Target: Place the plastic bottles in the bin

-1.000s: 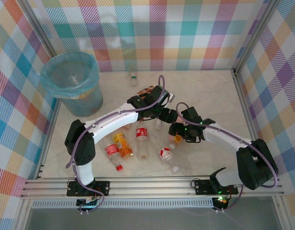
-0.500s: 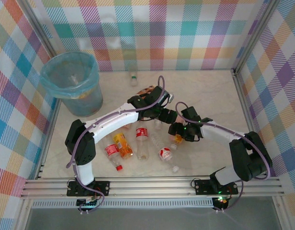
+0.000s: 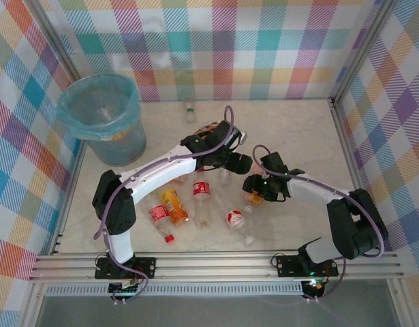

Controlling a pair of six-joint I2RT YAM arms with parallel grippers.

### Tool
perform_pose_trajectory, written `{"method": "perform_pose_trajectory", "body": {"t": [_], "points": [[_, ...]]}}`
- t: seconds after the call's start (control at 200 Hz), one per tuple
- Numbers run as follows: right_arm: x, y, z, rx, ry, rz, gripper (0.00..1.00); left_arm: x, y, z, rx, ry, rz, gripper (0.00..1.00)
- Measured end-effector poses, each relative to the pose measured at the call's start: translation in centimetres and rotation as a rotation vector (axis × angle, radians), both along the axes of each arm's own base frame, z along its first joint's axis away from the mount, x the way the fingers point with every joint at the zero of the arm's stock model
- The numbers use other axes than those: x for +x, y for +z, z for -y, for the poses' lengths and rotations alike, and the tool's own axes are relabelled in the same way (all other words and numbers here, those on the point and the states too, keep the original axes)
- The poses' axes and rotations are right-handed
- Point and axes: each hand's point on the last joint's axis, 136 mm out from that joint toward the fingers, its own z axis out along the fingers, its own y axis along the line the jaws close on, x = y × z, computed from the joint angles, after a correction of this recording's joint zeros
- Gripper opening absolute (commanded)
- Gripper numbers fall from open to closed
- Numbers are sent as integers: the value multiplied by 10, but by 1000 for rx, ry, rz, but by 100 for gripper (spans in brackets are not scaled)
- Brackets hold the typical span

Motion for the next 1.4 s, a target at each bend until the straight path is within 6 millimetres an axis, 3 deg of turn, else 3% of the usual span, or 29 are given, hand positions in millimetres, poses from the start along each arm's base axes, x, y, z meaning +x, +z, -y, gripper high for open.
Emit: {"method": "perform_pose_trajectory", "body": {"t": [0.195,0.39,0.555,0.685,0.785,1.0,1.175,1.4], "points": [[0,14,6,-13,7,44,64,3,14,3,-20,0,17,81],[-1,46,13,-30,39,144,64,13,54,15,-84,-2,73,81],[5,94,12,-23,100,297,64,23,112,28,-165,-24,149,82],[13,147,2,13,179,450,63,27,163,27,-251,-37,215,83],[12,185,-7,58,248,557,62,29,189,23,-303,-38,249,85],[-10,245,-30,197,420,740,61,33,207,1,-346,-22,239,87],[-24,266,-43,280,517,802,60,16,216,-10,-410,-48,185,88],[-33,286,-52,351,579,850,60,-11,226,-8,-501,-124,115,92]]}}
